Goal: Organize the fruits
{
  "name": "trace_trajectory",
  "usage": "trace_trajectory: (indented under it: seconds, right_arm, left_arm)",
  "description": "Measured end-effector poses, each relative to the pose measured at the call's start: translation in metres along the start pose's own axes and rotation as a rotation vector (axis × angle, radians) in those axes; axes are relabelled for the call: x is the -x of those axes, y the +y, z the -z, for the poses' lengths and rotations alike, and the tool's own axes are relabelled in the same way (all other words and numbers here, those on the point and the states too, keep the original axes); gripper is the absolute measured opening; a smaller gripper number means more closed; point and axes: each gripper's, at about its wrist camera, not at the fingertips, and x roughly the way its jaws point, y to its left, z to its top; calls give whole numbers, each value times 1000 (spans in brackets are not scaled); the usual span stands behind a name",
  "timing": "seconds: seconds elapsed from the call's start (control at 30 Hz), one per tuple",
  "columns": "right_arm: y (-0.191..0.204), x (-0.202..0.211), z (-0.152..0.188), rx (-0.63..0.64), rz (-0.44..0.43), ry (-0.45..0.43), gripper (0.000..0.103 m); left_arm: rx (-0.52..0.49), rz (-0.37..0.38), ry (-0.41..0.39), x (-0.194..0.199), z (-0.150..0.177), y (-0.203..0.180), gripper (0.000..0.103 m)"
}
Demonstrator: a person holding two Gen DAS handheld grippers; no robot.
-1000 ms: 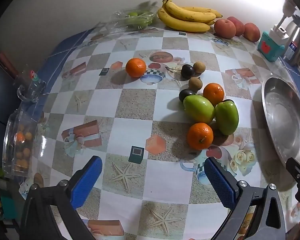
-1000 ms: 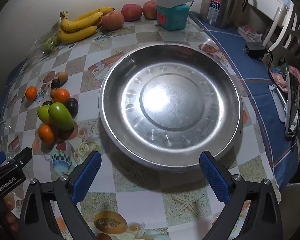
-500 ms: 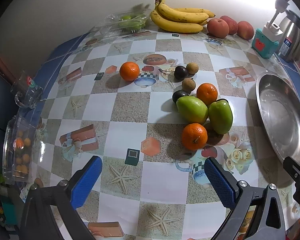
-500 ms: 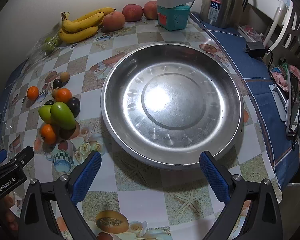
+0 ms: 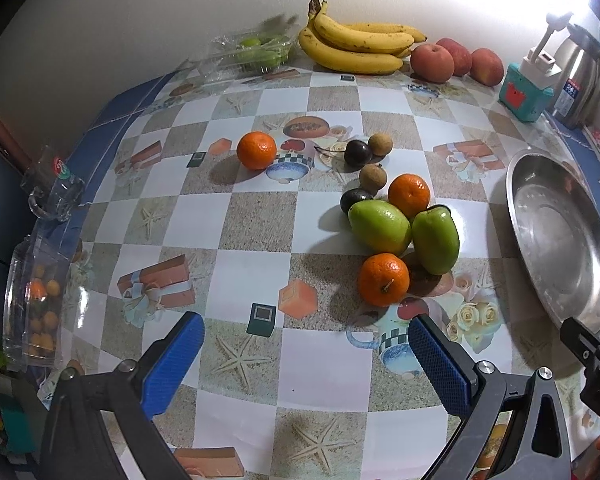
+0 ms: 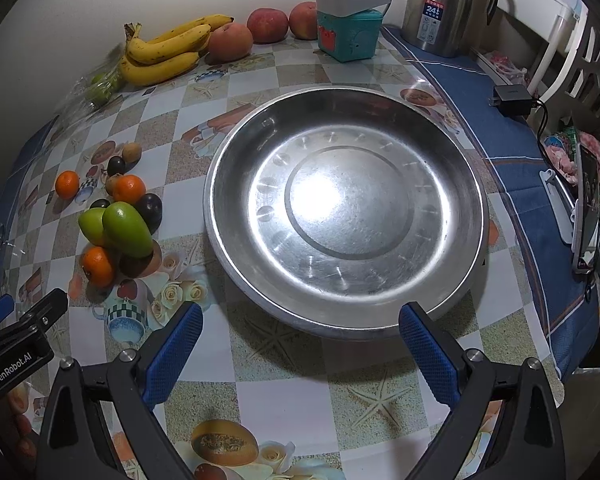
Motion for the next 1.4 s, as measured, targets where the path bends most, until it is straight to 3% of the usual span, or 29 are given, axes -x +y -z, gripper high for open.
trace_trajectory:
  seconds: [0.7, 1.4]
  right_arm:
    - [1, 0, 0, 4, -1, 3, 99]
    - [1, -1, 0, 2, -1, 4, 99]
  left_arm:
    - [7, 51, -7, 3, -1, -2, 103]
    - [16, 28, 7, -1, -1, 1, 103]
